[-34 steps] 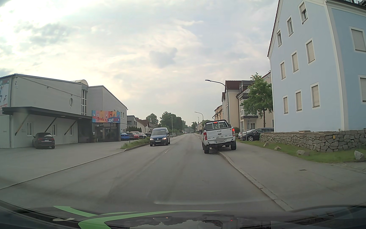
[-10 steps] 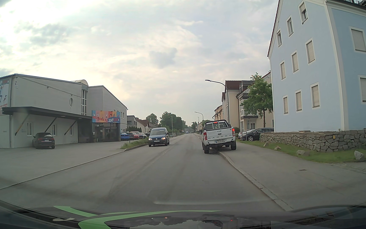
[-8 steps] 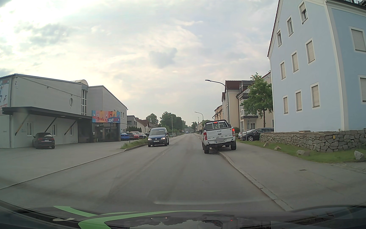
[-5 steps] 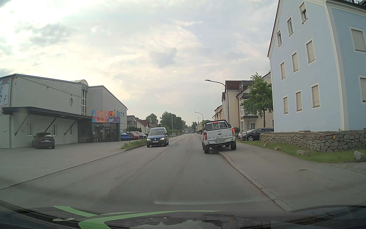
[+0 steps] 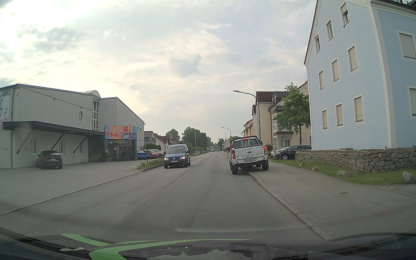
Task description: Follow the waypoints while adhering to traffic rules and regulations
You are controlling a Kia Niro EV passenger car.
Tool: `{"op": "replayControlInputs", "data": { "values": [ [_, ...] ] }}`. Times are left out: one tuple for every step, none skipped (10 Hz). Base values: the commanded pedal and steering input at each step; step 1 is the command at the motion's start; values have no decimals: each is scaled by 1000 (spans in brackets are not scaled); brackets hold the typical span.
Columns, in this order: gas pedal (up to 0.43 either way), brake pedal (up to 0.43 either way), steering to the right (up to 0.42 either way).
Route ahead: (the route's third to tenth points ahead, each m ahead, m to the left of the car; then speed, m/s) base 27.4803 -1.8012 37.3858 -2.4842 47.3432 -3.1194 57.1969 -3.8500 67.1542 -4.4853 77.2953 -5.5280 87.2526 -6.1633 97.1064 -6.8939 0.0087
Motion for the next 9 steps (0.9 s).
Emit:
{"op": "replayControlInputs", "data": {
  "values": [
    [0, 274, -1],
    [0, 274, -1],
    [0, 268, -1],
    [0, 268, -1],
    [0, 274, -1],
    [0, 274, -1],
    [0, 274, -1],
    [0, 268, -1],
    [0, 268, -1]
  ]
}}
